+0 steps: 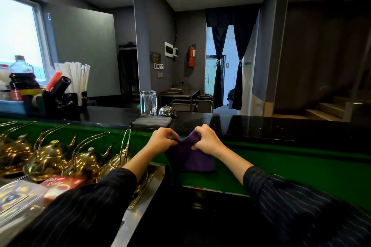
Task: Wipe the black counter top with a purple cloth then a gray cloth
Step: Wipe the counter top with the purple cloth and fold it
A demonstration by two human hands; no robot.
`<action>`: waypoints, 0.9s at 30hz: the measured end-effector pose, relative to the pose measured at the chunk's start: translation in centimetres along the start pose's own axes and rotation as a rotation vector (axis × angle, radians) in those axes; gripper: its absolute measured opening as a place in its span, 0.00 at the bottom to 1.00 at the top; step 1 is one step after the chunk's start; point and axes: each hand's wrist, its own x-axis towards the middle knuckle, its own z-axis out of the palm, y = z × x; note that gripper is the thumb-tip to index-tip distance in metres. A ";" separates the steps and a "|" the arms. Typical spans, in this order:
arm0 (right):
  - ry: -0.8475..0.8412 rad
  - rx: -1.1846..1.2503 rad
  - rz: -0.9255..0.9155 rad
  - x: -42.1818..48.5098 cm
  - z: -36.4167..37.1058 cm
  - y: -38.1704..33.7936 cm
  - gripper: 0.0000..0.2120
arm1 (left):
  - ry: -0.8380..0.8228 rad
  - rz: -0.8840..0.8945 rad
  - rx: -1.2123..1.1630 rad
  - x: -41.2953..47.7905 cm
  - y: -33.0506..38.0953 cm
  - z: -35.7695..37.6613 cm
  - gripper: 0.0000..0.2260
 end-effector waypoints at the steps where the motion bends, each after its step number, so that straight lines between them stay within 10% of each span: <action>1: -0.041 0.059 0.015 -0.2 -0.6 -0.3 0.15 | -0.025 0.001 0.031 -0.2 0.0 -0.4 0.09; 9: -0.352 0.354 -0.064 -2.4 -2.8 -2.1 0.11 | 0.033 -0.004 0.255 -1.8 0.4 -1.4 0.10; 12: -0.428 0.365 -0.095 -3.2 -2.6 -2.9 0.09 | -0.012 -0.095 -0.129 -2.4 0.5 -0.9 0.14; 19: -0.032 0.029 -0.207 -4.2 0.0 -3.9 0.06 | -0.254 -0.171 -0.947 -5.1 -0.8 0.0 0.07; 27: 0.022 0.125 -0.152 -5.1 3.3 -5.3 0.08 | -0.055 -0.343 -1.130 -7.5 -3.0 0.6 0.07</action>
